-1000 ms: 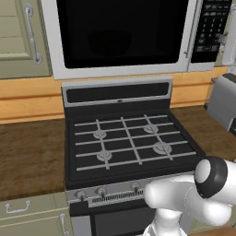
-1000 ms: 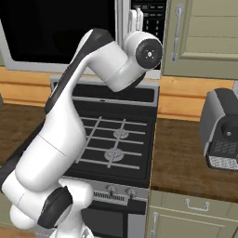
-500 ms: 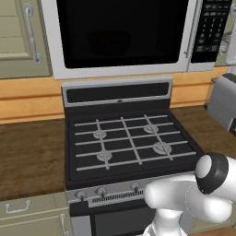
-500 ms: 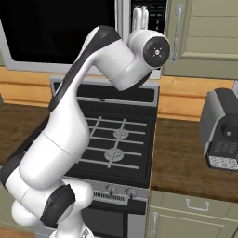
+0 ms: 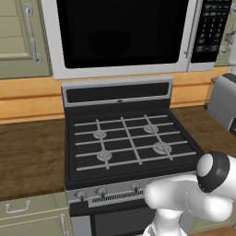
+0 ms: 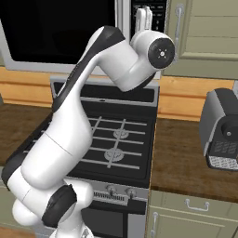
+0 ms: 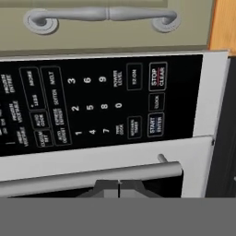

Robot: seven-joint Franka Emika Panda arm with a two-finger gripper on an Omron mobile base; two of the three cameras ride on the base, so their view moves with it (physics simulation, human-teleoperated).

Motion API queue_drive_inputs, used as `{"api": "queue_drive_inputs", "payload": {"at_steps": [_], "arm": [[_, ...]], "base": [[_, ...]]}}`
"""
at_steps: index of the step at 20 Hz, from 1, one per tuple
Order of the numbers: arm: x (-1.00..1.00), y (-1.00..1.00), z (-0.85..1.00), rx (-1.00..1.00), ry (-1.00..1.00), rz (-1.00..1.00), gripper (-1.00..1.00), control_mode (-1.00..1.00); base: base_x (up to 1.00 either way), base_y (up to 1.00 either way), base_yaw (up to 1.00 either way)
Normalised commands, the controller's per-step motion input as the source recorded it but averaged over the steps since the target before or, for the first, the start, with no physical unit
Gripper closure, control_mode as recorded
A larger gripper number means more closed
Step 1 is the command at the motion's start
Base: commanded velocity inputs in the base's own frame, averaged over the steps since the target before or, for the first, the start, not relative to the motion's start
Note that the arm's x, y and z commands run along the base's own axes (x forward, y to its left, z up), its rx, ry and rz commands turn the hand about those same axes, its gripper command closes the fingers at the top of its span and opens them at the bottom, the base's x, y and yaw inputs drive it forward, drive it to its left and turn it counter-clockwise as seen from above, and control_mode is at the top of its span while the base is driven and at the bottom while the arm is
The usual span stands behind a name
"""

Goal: Open the microwave, place the bowl with waffle inside the microwave, then close the microwave door and turn it on.

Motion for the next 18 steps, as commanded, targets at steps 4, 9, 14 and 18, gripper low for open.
{"api": "queue_drive_inputs", "payload": {"at_steps": [4, 9, 14, 18], "arm": [[-0.24, 0.00, -0.01, 0.00, 0.00, 0.00, 1.00, -1.00], [-0.12, 0.12, -0.58, 0.00, -0.01, -0.04, 1.00, -1.00], [0.03, -0.06, -0.70, -0.05, 0.04, -0.10, 1.00, -1.00], [0.11, 0.11, -0.44, 0.05, -0.18, -0.07, 1.00, -1.00]], "base": [[0.00, 0.00, 0.00], [0.00, 0.00, 0.00], [0.00, 0.00, 0.00], [0.00, 0.00, 0.00]]}}
